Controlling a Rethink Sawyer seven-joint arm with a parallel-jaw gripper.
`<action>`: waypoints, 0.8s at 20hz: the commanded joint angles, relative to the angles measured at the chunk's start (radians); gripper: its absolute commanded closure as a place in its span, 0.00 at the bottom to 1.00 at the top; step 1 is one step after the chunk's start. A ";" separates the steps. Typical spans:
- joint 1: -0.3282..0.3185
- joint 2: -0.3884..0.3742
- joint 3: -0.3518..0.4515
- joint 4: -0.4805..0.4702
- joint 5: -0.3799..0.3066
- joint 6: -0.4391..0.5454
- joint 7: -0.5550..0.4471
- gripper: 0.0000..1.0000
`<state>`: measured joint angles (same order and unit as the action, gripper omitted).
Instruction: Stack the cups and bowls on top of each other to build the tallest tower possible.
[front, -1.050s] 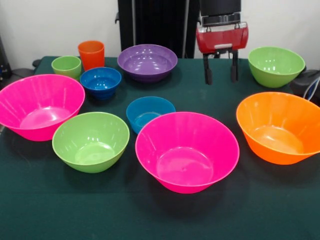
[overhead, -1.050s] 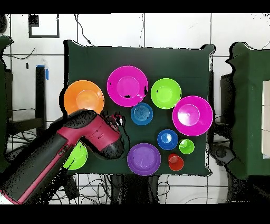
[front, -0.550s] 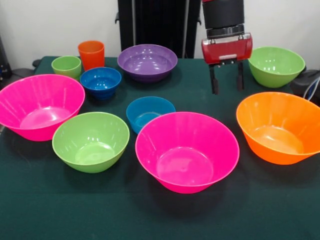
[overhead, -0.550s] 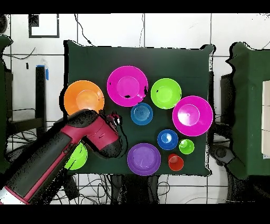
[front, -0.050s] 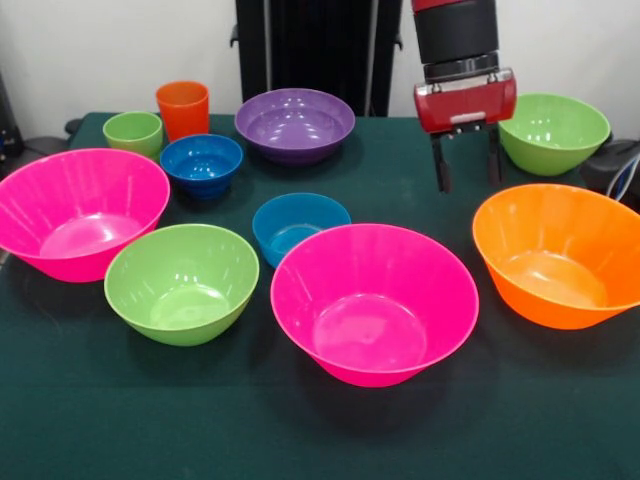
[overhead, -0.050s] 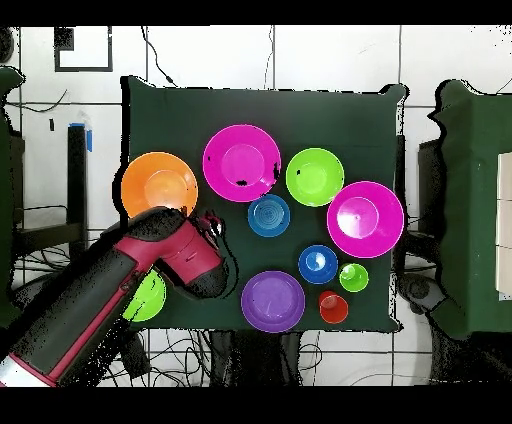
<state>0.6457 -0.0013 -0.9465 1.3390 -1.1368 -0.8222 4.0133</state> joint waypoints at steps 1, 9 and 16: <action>-0.052 0.006 0.246 -0.014 0.103 0.108 -0.025 0.00; -0.084 0.022 0.260 -0.019 0.174 0.118 -0.122 0.00; -0.108 0.054 0.260 -0.035 0.244 0.122 -0.195 0.00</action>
<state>0.5645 0.0026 -0.8758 1.3392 -0.9731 -0.8216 4.0072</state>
